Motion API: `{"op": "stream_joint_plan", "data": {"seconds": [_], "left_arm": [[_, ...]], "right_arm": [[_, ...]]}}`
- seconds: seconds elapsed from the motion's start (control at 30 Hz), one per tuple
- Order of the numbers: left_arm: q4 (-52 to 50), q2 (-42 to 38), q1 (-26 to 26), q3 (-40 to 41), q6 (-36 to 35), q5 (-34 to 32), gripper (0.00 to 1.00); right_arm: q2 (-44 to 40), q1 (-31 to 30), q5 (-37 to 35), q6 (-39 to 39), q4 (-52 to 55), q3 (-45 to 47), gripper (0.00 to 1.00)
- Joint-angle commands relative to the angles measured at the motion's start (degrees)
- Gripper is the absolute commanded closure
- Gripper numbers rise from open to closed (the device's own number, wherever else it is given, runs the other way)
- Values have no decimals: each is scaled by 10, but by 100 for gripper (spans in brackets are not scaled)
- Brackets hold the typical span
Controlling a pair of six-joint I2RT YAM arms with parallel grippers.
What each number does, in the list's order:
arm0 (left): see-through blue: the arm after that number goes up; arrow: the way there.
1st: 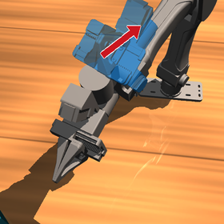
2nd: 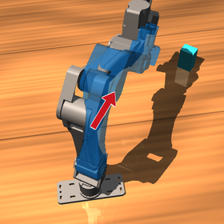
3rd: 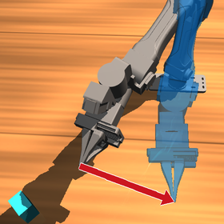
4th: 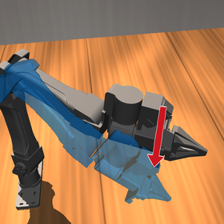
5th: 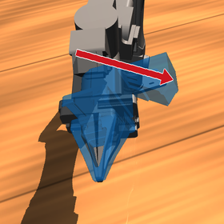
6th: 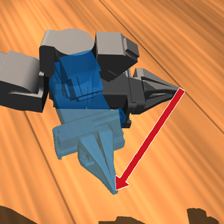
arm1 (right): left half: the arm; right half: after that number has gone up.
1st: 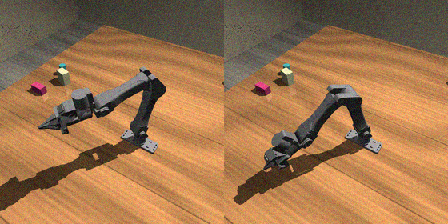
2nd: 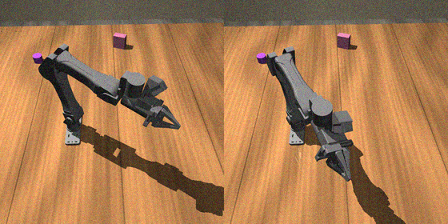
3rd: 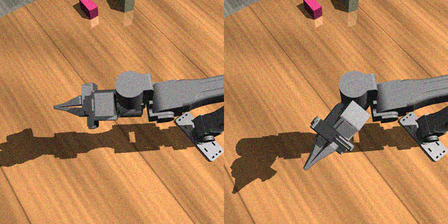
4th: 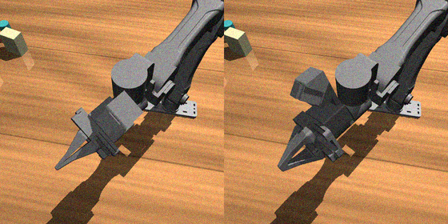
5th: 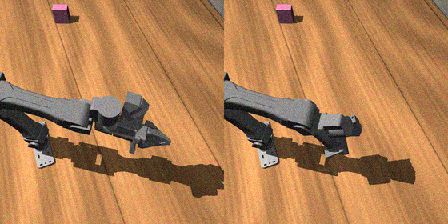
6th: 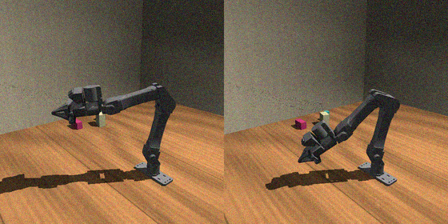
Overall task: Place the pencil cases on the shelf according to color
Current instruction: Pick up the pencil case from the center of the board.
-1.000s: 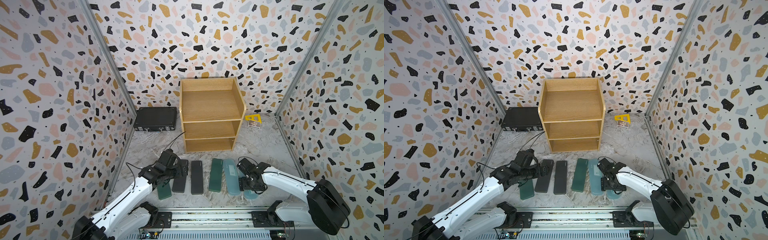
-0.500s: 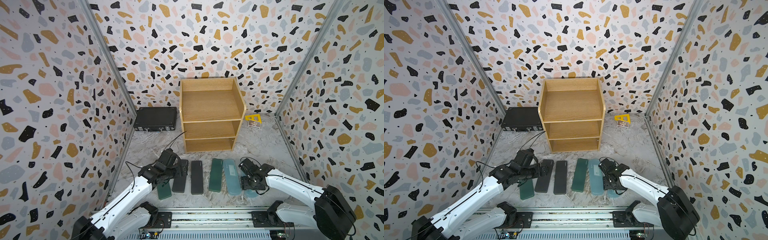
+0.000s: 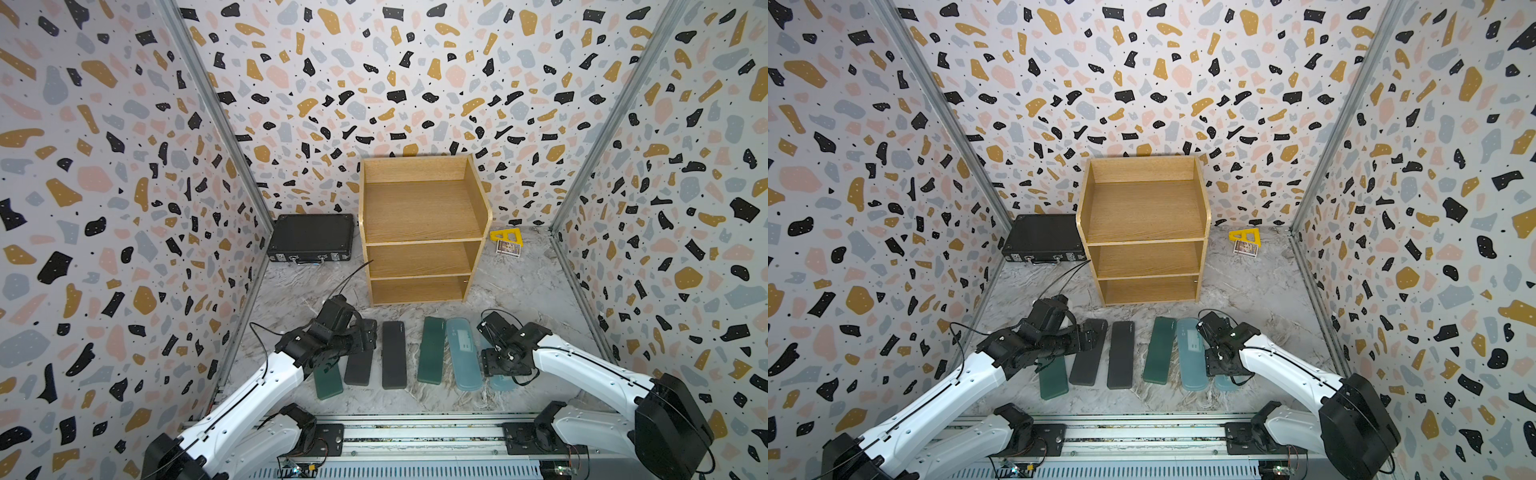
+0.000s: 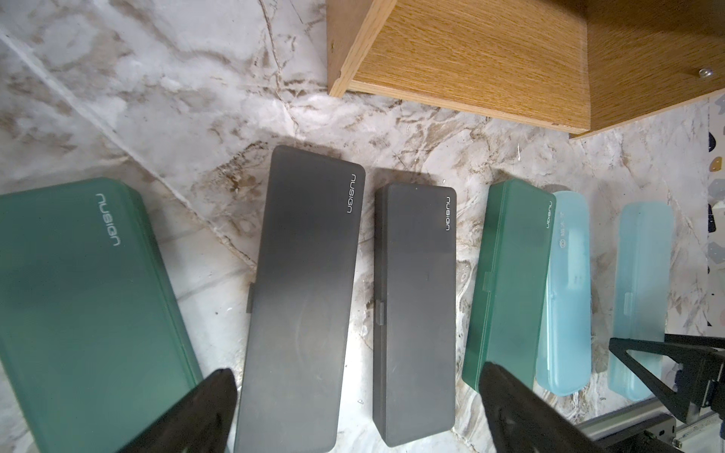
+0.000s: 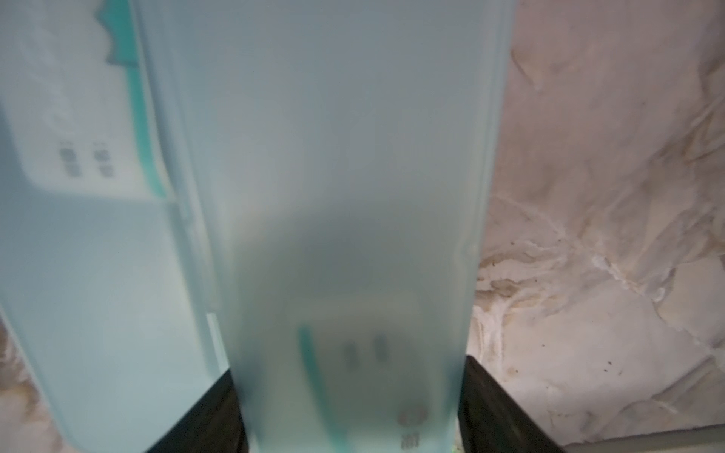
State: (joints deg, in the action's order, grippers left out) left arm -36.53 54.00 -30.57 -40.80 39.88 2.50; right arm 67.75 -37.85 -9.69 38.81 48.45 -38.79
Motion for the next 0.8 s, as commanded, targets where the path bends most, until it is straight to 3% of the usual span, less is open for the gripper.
{"op": "stream_joint_plan", "data": {"seconds": [0.0,0.77], "left_arm": [[-16,-14,-3,-31,1,-8,0],[-74,27,-3,-150,-18,-58,0]], "right_arm": [[-17,0,-8,-9,44,-42,58],[11,-1,34,-84,230,-299,62]]}}
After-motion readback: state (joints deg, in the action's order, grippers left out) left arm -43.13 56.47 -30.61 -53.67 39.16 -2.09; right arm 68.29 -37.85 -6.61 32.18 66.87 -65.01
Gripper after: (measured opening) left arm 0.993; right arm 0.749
